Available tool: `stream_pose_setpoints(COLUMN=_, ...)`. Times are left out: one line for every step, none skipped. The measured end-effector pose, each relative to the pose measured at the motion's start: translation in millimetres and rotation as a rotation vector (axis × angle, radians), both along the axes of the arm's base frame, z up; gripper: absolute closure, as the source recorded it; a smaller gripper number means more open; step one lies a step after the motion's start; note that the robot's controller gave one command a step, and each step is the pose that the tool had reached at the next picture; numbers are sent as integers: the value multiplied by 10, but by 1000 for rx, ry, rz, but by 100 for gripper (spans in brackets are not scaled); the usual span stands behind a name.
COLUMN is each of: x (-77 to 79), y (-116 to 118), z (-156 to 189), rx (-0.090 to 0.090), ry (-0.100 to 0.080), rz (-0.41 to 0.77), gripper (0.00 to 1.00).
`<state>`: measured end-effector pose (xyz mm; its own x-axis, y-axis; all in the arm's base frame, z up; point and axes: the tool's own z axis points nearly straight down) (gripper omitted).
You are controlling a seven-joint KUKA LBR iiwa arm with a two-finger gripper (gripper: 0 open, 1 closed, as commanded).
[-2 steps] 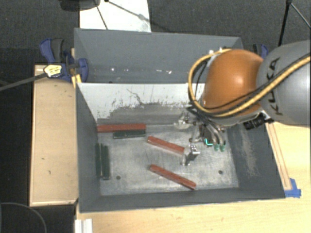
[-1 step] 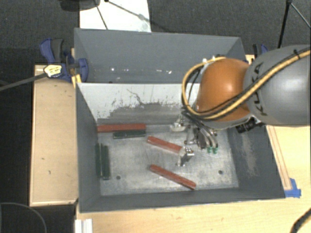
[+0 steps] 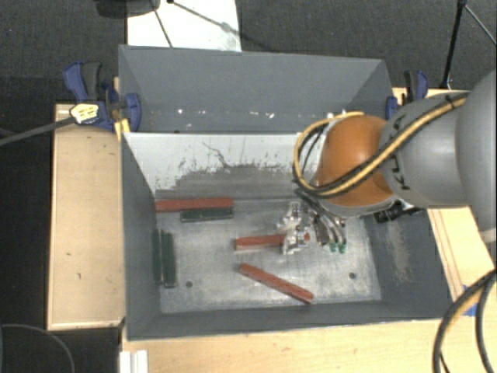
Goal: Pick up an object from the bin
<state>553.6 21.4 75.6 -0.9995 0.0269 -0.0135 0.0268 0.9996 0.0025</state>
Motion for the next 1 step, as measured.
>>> stream_pose_setpoints(x=0, y=0, z=0, rx=0, ry=0, rz=-1, gripper=100)
